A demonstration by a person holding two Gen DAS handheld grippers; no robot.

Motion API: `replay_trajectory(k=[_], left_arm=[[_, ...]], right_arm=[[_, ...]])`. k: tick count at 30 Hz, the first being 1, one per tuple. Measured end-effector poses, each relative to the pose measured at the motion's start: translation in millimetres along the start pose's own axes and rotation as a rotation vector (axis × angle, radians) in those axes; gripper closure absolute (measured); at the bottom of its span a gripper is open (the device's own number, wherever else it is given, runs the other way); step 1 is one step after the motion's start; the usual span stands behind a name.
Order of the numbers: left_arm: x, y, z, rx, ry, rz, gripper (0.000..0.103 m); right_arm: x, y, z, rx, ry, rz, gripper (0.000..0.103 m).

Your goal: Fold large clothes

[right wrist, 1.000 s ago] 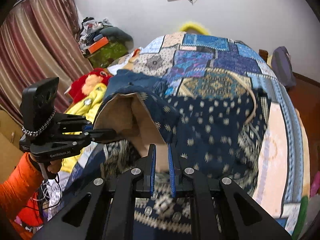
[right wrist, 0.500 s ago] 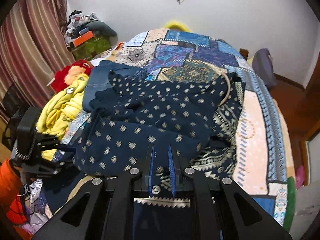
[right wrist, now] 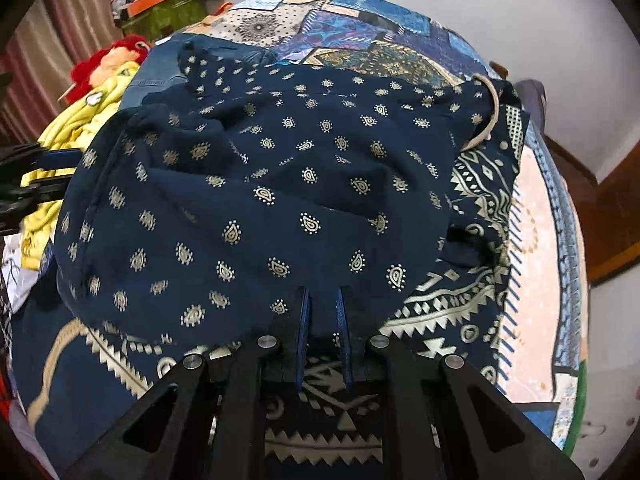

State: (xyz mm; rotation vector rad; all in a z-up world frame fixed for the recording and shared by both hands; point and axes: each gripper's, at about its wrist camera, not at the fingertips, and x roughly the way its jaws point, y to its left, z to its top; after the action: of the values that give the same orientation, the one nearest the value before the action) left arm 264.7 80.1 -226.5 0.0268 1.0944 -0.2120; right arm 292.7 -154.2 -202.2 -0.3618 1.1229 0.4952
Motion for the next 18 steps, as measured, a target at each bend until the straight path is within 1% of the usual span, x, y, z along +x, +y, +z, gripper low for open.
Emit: replay_trajectory(k=[2, 3, 4, 6, 9, 10, 11, 12, 13, 14, 16, 17, 18], left_arm=[[18, -5, -7, 0.01, 0.038, 0.028, 0.049], [21, -5, -12, 0.003, 0.024, 0.034, 0.048], [21, -4, -14, -0.005, 0.01, 0.04, 0.042], [20, 0, -18, -0.015, -0.008, 0.064, 0.037], [21, 7, -23, -0.053, -0.007, 0.041, 0.036], [22, 9, -24, -0.06, -0.006, 0.036, 0.033], [22, 10, -26, -0.064, -0.006, 0.035, 0.032], [22, 11, -26, -0.067, -0.004, 0.039, 0.03], [21, 13, -26, -0.072, -0.003, 0.034, 0.03], [20, 13, -26, -0.075, -0.002, 0.032, 0.031], [15, 14, -24, -0.077, -0.002, 0.027, 0.031], [12, 15, -23, -0.072, -0.005, 0.028, 0.031], [5, 19, -20, -0.069, -0.018, 0.034, 0.031]], right_arm=[[-4, 0, -6, -0.034, -0.012, -0.036, 0.093], [-5, 1, -9, -0.049, -0.019, -0.062, 0.093], [-6, 2, -12, -0.067, -0.025, -0.102, 0.093], [-8, 1, -19, -0.086, -0.035, -0.151, 0.093], [-12, -6, -24, -0.073, -0.046, -0.183, 0.093], [-13, -11, -25, -0.058, -0.042, -0.208, 0.086], [-15, -16, -27, -0.042, -0.051, -0.25, 0.055], [-18, -24, -30, -0.016, -0.07, -0.319, 0.033], [-19, -33, -32, 0.014, -0.077, -0.334, 0.003], [-20, -46, -36, 0.058, -0.069, -0.301, 0.001], [-20, -76, -46, 0.189, -0.035, -0.199, 0.001], [-22, -88, -50, 0.239, -0.029, -0.174, 0.001], [-24, -96, -51, 0.262, -0.027, -0.162, 0.001]])
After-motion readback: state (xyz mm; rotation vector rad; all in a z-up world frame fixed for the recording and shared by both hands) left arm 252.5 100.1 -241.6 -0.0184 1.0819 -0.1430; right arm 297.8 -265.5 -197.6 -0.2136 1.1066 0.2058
